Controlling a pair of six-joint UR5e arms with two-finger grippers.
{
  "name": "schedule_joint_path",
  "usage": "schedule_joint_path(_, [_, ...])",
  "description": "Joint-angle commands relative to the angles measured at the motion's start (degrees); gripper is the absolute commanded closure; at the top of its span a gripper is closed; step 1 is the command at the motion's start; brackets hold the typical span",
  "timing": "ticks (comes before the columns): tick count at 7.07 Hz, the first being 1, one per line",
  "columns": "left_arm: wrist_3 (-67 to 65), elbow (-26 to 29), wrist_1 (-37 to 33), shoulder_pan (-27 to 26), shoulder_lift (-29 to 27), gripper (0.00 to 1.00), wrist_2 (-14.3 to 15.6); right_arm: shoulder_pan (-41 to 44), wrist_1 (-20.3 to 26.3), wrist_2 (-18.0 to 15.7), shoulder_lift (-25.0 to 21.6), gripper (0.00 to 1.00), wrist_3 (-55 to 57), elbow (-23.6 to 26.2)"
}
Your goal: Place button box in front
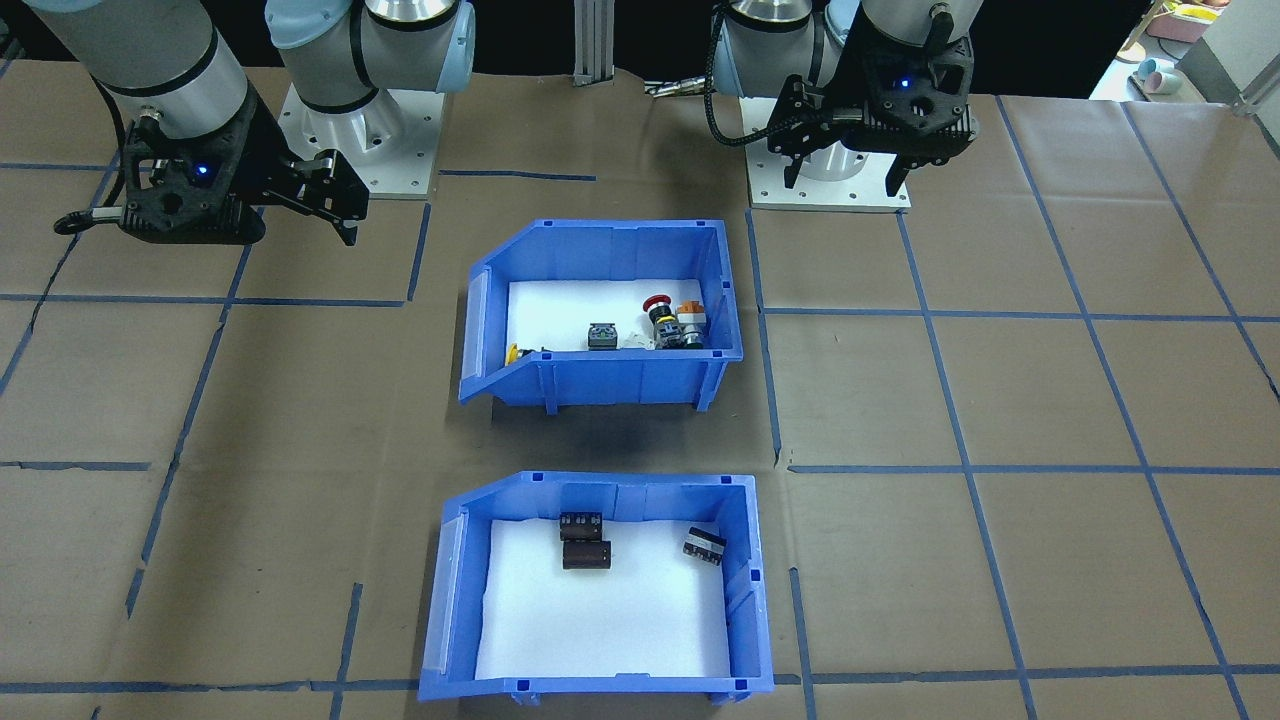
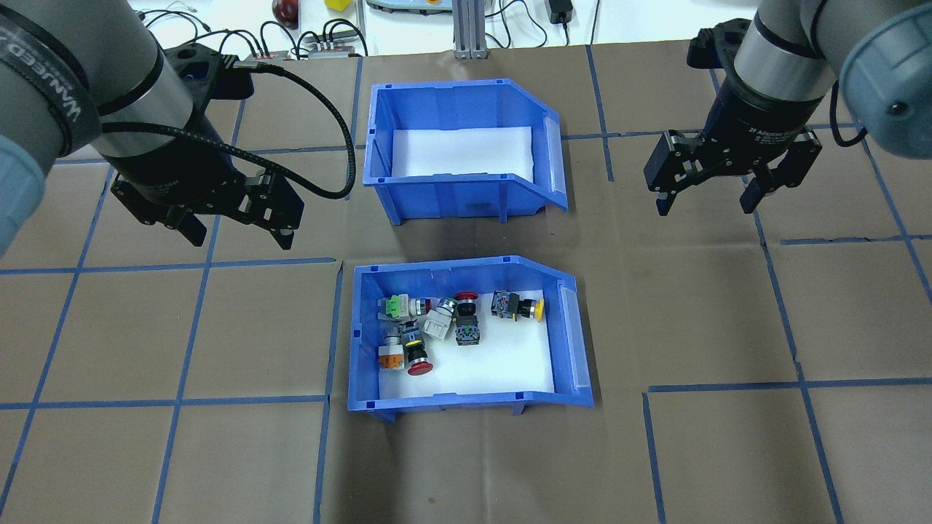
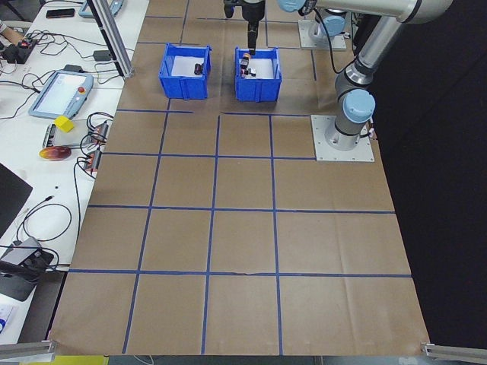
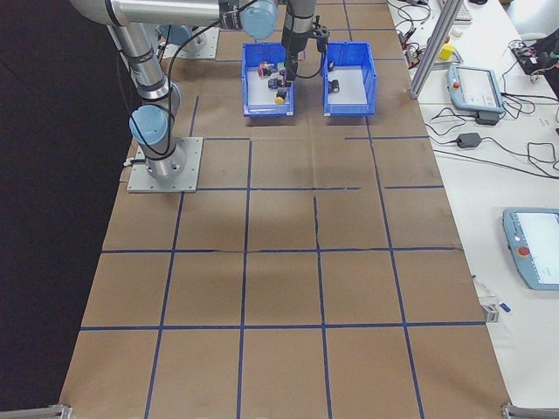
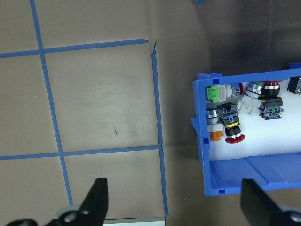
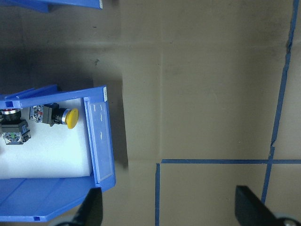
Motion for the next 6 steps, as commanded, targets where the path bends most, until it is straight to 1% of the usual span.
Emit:
schedule_joint_path(1, [0.02,-0.24,0.03,0.02,0.17,0.01,0.19,0.0,-0.03,0.0,0.0,0.0,-0.02,0.01])
schedule_joint_path(5, [0.19,-0.24,0.03,0.02,0.43,0.01,0.37,0.0,-0.03,-0.09,0.17,0.0,-0.19,0.01])
schedule_joint_path(6, [-1.2,-0.24,-0.23,0.02,0.52,0.01,0.46,0.0,0.58,-0.09,0.08,0.0,-0.28,0.01])
